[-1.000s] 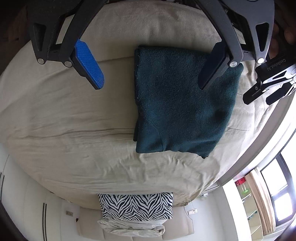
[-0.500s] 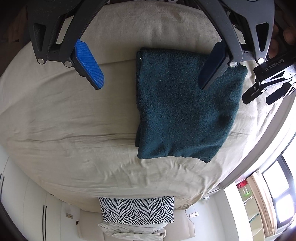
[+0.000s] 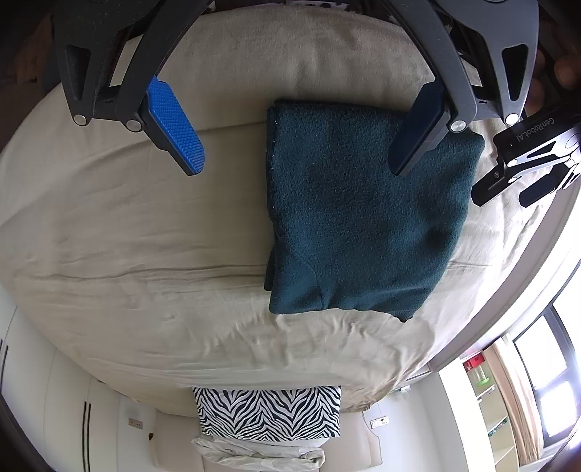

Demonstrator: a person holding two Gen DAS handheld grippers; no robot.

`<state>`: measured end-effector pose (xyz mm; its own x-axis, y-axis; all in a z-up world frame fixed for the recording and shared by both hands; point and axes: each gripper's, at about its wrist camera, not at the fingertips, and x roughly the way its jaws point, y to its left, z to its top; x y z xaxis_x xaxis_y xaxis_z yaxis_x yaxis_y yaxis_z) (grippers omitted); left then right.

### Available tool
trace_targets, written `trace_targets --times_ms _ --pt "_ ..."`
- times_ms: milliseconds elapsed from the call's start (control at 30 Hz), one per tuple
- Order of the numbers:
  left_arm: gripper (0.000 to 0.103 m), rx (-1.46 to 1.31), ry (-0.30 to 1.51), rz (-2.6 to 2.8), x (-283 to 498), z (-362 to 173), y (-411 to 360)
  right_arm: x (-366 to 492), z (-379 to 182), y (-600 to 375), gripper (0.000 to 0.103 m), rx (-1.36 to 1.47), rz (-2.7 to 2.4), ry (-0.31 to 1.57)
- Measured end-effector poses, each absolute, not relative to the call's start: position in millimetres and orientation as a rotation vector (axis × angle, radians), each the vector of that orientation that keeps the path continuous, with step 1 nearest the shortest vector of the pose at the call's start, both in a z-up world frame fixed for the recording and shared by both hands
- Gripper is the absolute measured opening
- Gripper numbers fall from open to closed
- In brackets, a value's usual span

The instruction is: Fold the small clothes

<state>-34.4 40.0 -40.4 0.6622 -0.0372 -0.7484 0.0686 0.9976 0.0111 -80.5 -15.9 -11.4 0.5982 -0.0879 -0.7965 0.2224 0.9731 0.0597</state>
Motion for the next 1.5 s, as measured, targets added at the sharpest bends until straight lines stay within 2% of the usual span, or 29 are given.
trace_targets --times_ms 1500 --pt "0.103 0.04 0.853 -0.069 -36.6 -47.2 38.9 -87.3 -16.4 -13.7 0.103 0.161 -0.182 0.92"
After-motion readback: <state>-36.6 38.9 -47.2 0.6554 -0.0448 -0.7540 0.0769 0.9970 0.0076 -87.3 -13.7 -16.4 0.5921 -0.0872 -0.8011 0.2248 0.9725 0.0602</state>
